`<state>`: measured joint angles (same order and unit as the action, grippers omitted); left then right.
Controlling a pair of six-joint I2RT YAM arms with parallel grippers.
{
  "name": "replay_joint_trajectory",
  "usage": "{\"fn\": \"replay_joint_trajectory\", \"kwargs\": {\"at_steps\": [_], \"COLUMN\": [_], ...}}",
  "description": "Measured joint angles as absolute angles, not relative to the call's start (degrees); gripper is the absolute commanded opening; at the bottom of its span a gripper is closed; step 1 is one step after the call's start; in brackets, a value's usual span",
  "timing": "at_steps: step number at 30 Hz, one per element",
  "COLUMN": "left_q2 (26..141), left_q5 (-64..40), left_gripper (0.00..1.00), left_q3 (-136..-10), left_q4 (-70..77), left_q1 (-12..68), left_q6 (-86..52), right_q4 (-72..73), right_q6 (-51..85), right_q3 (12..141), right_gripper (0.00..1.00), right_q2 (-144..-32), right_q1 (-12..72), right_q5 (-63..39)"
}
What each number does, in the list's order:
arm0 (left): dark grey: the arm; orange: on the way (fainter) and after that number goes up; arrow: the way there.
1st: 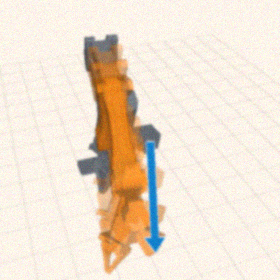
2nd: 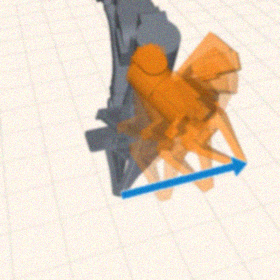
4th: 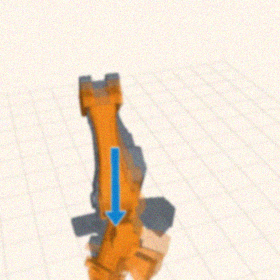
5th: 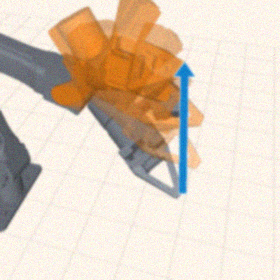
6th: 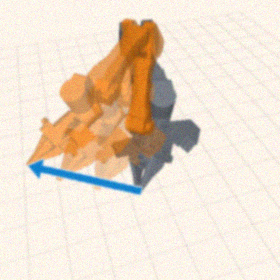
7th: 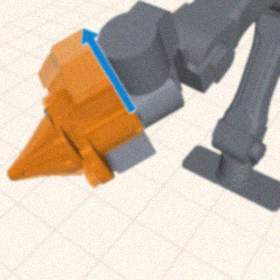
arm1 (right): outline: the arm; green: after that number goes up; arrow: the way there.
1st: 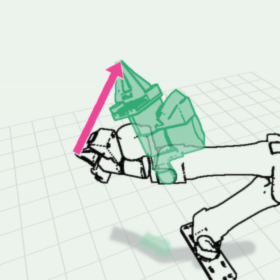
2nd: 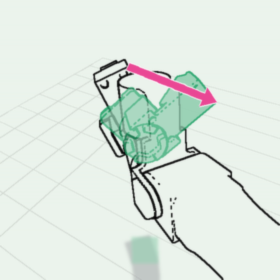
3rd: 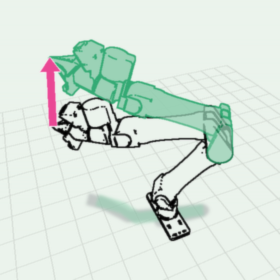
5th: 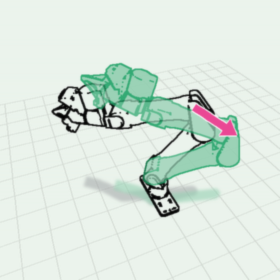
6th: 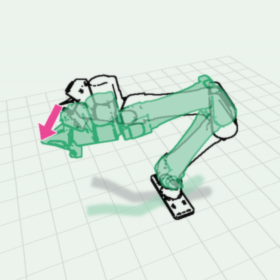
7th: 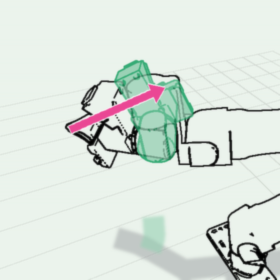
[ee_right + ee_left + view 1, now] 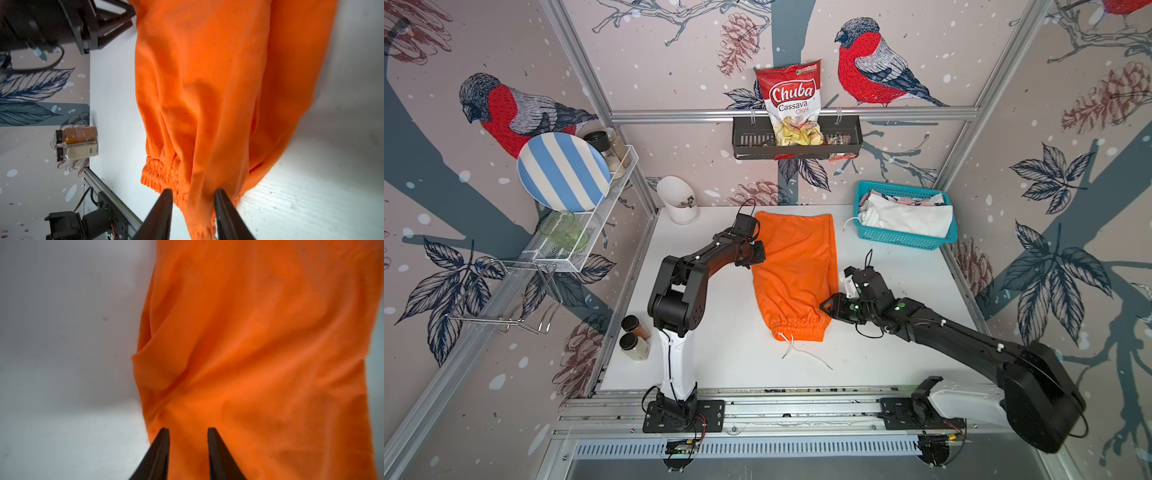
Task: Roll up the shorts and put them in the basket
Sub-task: Adjust the shorts at the center of the board, then roll the shorts at the center of the board.
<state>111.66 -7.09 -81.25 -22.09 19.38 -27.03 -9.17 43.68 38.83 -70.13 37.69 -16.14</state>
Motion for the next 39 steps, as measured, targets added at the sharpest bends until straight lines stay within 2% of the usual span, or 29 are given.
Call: {"fn": "replay_joint_trajectory", "kwargs": {"at_steps": [4, 12, 17, 21, 24, 27, 28, 33, 37, 39], "left_q2": [100.2, 86.8, 84.1, 85.8, 86.3, 84.5, 83.4, 78.4, 76.8, 76.7], "left_q5": [-8.4, -13.9, -16.7, -18.2, -17.7, -14.8, -13.2, -7.3, -7.2, -7.6], "left_gripper": [0.35, 0.34, 0.34, 0.34, 0.34, 0.35, 0.35, 0.36, 0.35, 0.36], "left_q3": [-72.6, -51.7, -40.8, -38.4, -38.7, -39.4, -39.8, -41.5, -44.5, -46.2], "left_q4": [-22.7, -21.7, -16.9, -12.9, -12.3, -15.5, -17.0, -23.6, -27.6, -28.1], "left_q1": [22.8, 35.6, 38.6, 38.9, 38.9, 37.6, 36.7, 31.8, 31.4, 31.7], "left_q6": [-27.1, -32.6, -37.5, -37.7, -37.7, -37.5, -37.4, -35.7, -34.0, -33.9], "right_q4": [-12.3, -10.7, -7.1, -4.1, -5.2, -7.5, -8.4, -13.6, -16.2, -17.4], "right_q6": [42.0, 37.5, 36.3, 35.5, 34.4, 32.0, 30.8, 23.4, 15.3, 10.7], "right_q3": [42.8, 45.1, 42.5, 41.9, 41.9, 43.0, 43.6, 47.1, 47.7, 47.7], "right_gripper": [0.35, 0.32, 0.31, 0.33, 0.39, 0.6, 0.63, 0.66, 0.76, 0.92], "right_q2": [-71.9, -85.8, -92.5, -93.3, -91.5, -87.5, -85.7, -78.0, -72.8, -70.3], "right_q1": [37.3, 34.8, 31.2, 31.1, 31.1, 31.3, 31.4, 32.4, 35.1, 36.5], "right_q5": [-15.0, -20.1, -23.5, -25.2, -24.9, -24.2, -23.6, -20.3, -17.4, -14.8]}}
